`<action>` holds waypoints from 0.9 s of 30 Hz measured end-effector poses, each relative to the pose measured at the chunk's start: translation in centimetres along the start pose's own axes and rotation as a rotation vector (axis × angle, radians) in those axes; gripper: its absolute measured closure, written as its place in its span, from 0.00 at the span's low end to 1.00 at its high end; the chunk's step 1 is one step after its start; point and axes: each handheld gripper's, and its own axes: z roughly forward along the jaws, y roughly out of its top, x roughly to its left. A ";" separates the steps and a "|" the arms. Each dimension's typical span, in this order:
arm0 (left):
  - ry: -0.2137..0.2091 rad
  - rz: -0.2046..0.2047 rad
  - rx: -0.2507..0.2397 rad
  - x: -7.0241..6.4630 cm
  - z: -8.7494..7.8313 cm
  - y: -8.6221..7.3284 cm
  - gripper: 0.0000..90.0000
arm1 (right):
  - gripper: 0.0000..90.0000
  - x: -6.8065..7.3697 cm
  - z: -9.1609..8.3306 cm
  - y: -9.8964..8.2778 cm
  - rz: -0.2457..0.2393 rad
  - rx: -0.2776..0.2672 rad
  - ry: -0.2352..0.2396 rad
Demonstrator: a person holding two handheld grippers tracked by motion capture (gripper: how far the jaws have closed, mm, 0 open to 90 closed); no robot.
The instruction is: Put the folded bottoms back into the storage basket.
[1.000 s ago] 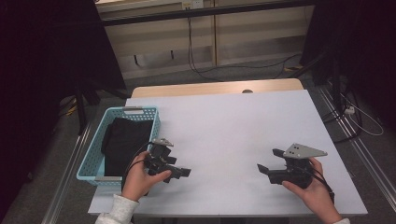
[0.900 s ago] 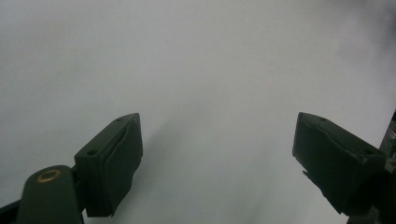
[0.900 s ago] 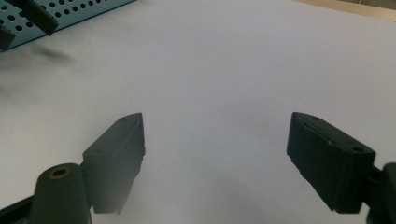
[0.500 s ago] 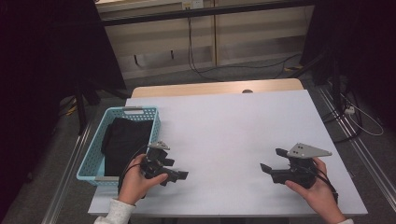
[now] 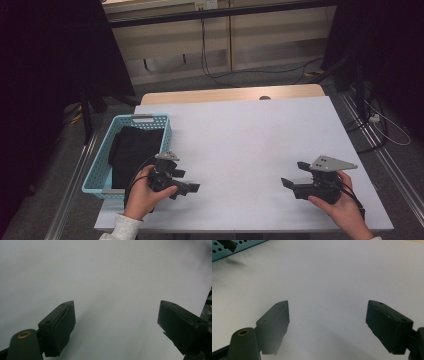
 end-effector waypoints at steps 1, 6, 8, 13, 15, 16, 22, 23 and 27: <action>0.000 0.004 0.003 0.0 0.0 0.0 0.16 | 0.21 0.0 0.0 0.0 -0.001 0.000 0.000; -0.003 0.010 -0.008 -0.1 -0.2 -0.1 0.16 | 0.21 -0.2 -0.4 -0.2 -0.003 0.004 -0.001; 0.002 0.008 -0.009 0.0 -0.3 -0.1 0.15 | 0.21 -0.3 -0.5 -0.3 -0.003 0.005 -0.001; 0.006 0.020 -0.007 -0.1 -0.3 -0.2 0.15 | 0.21 -0.6 -0.8 -0.4 0.002 0.005 -0.002; 0.009 0.030 -0.007 -0.1 -0.4 -0.2 0.14 | 0.21 -0.6 -0.7 -0.5 0.002 0.006 -0.001; 0.010 0.029 -0.007 -0.1 -0.5 -0.2 0.14 | 0.21 -0.5 -0.7 -0.5 0.002 0.007 0.003; 0.002 0.031 -0.013 0.0 -0.4 -0.3 0.13 | 0.20 -0.6 -0.7 -0.6 -0.009 0.020 0.009; 0.004 0.034 -0.011 0.0 -0.4 -0.3 0.13 | 0.20 -0.6 -0.7 -0.6 -0.008 0.021 0.010; 0.004 0.035 -0.011 0.0 -0.4 -0.3 0.14 | 0.19 -0.7 -0.8 -0.6 -0.004 0.022 0.013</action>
